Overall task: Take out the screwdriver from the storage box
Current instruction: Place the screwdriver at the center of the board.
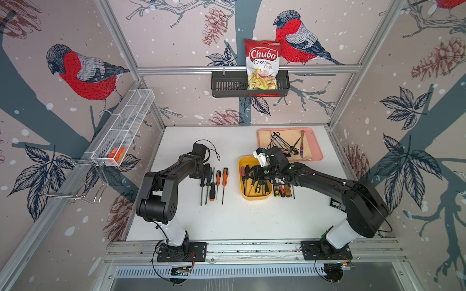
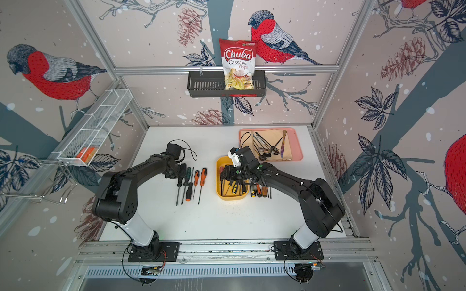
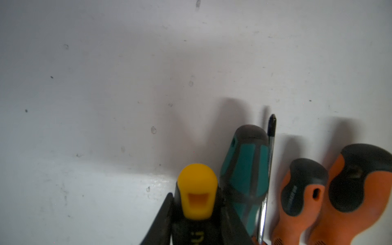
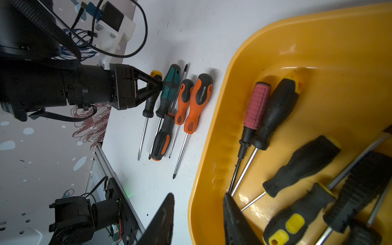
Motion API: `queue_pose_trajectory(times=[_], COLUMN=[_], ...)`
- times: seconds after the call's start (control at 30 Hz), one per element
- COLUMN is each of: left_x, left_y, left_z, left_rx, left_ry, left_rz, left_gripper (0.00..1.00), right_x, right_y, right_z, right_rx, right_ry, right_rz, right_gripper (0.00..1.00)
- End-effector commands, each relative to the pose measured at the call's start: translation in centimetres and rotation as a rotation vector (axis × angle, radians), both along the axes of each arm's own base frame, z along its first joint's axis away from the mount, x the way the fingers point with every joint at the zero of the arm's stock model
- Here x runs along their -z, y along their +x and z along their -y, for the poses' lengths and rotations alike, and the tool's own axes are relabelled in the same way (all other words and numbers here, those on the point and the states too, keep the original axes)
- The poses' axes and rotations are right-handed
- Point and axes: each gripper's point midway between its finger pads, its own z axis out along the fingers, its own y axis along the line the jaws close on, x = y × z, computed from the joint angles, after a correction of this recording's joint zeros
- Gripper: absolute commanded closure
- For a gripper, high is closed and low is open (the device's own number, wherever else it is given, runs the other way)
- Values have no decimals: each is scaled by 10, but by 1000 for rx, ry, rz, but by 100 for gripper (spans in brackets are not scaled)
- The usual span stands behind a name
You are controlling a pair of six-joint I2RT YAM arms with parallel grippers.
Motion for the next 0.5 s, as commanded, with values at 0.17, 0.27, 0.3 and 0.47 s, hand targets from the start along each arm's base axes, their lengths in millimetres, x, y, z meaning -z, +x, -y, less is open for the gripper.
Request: queue_pose_trajectory(times=[0.17,0.27,0.3,0.47], left_x=[8,8,8,9], left_y=[4,4,5,3], left_z=[-4,-4,-4,-5], left_rx=[-5,-6,-6,-10], left_ry=[14,14,14,14], left_rz=[6,4,5,2], left_gripper=[72,67,66,62], right_x=[-5,-6,-6,-4], right_y=[3,3,2,1], right_z=[-1,0,1,2], right_rx=[4,4,4,4], right_ry=[1,-1,-3,-7], right_rz=[21,25,24,22], right_gripper=[61,61,61,61])
